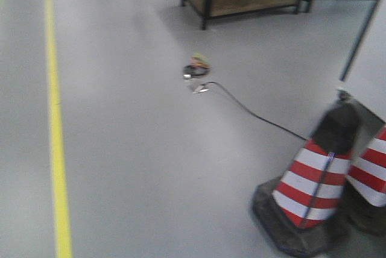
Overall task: Move and align brake pads A on conveyor
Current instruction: 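Turn past the striped cones and approach the black conveyor belt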
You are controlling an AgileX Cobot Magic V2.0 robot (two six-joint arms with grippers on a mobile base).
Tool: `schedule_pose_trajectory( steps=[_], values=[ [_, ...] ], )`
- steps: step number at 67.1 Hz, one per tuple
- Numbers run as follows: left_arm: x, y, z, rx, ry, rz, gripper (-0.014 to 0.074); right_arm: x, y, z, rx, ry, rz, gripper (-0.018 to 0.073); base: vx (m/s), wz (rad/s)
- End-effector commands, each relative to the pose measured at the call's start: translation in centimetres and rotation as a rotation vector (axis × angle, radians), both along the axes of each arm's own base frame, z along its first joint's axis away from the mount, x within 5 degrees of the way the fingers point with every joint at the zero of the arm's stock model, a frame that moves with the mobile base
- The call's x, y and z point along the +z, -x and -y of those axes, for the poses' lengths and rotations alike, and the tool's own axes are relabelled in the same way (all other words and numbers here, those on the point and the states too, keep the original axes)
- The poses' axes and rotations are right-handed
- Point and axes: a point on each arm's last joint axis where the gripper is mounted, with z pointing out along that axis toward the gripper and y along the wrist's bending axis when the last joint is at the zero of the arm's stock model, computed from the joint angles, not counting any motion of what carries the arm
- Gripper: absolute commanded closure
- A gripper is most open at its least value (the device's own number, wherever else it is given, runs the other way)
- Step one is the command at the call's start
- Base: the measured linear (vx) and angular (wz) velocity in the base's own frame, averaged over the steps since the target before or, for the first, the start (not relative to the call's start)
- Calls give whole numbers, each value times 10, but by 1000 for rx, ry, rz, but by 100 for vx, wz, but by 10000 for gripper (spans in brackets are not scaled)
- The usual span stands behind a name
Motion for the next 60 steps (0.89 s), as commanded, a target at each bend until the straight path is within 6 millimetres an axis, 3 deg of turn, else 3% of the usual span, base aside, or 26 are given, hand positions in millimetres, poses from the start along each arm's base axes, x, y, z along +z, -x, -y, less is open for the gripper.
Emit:
schedule_pose_trajectory(
  steps=[1, 60],
  values=[
    [16, -2, 2, -13, 48, 94, 603, 16, 1, -2, 21, -7, 107, 564, 19, -86],
    [16, -2, 2, -13, 48, 94, 603, 16, 1, -2, 21, -7, 107, 564, 16, -74]
  ],
)
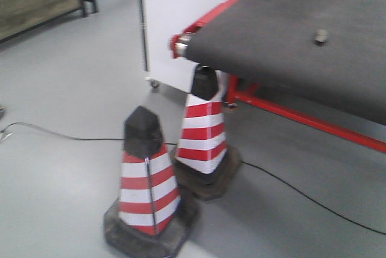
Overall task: Move and align brake pads A on conveyor
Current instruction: 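Turn past the striped cones and approach the black conveyor belt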
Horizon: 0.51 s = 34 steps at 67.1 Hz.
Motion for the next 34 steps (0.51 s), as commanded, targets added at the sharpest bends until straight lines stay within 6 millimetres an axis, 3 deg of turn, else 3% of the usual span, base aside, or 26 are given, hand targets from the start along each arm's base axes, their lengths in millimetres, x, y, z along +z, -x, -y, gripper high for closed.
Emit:
schedule_pose_trajectory(
  steps=[1, 34],
  values=[
    [16, -2, 2, -13, 48, 94, 603, 16, 1, -2, 21, -7, 107, 564, 14, -72],
    [16, -2, 2, -13, 48, 94, 603, 16, 1, -2, 21, -7, 107, 564, 14, -73]
  ],
)
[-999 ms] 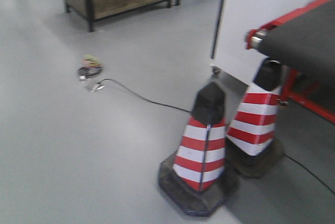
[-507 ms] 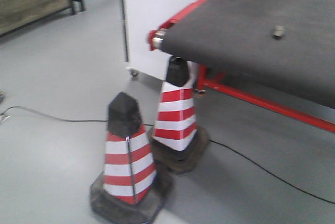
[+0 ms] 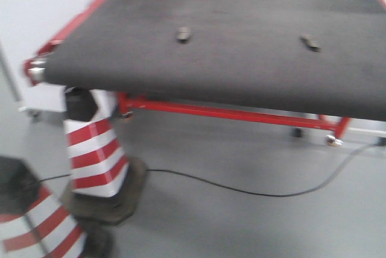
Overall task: Move and align brake pads A on conveyor
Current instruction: 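Turn past the striped cones and approach the black conveyor belt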
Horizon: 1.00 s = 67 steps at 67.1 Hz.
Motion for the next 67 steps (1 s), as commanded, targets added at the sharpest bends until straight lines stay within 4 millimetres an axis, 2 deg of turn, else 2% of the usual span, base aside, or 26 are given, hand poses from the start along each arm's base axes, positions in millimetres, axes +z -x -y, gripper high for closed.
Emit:
schedule_pose_trajectory(
  steps=[1, 26, 67],
  values=[
    [16, -2, 2, -13, 48, 94, 603, 16, 1, -2, 21, -7, 107, 564, 12, -65],
    [16, -2, 2, -13, 47, 95, 603, 16, 1, -2, 21, -7, 107, 564, 11, -44],
    [16, -2, 2, -13, 47, 95, 603, 16, 1, -2, 21, -7, 107, 564, 22, -5]
  ],
)
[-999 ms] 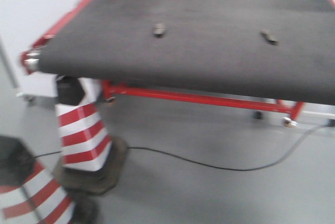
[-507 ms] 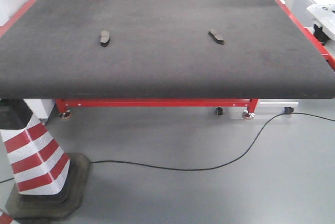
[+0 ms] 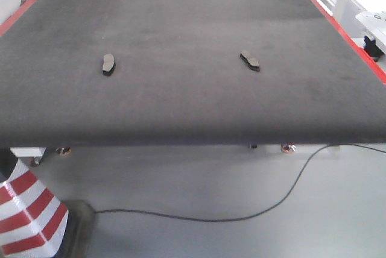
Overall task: Move and align brake pads A on conveyor
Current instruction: 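Turn past the striped cones and approach the black conveyor belt, then move up to the belt edge near the two placed pads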
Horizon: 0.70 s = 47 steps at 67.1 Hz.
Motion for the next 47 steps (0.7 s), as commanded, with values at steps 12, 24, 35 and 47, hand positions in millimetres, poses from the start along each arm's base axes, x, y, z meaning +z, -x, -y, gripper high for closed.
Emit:
schedule_pose_trajectory(
  steps=[12, 24, 35, 47],
  values=[
    [16, -2, 2, -13, 47, 95, 603, 16, 1, -2, 21, -7, 107, 564, 37, 3],
    [16, -2, 2, -13, 47, 95, 603, 16, 1, -2, 21, -7, 107, 564, 38, 1],
    [16, -2, 2, -13, 47, 95, 603, 16, 1, -2, 21, -7, 107, 564, 37, 1],
    [16, -2, 2, -13, 47, 95, 603, 16, 1, -2, 21, -7, 107, 564, 35, -1]
  ],
)
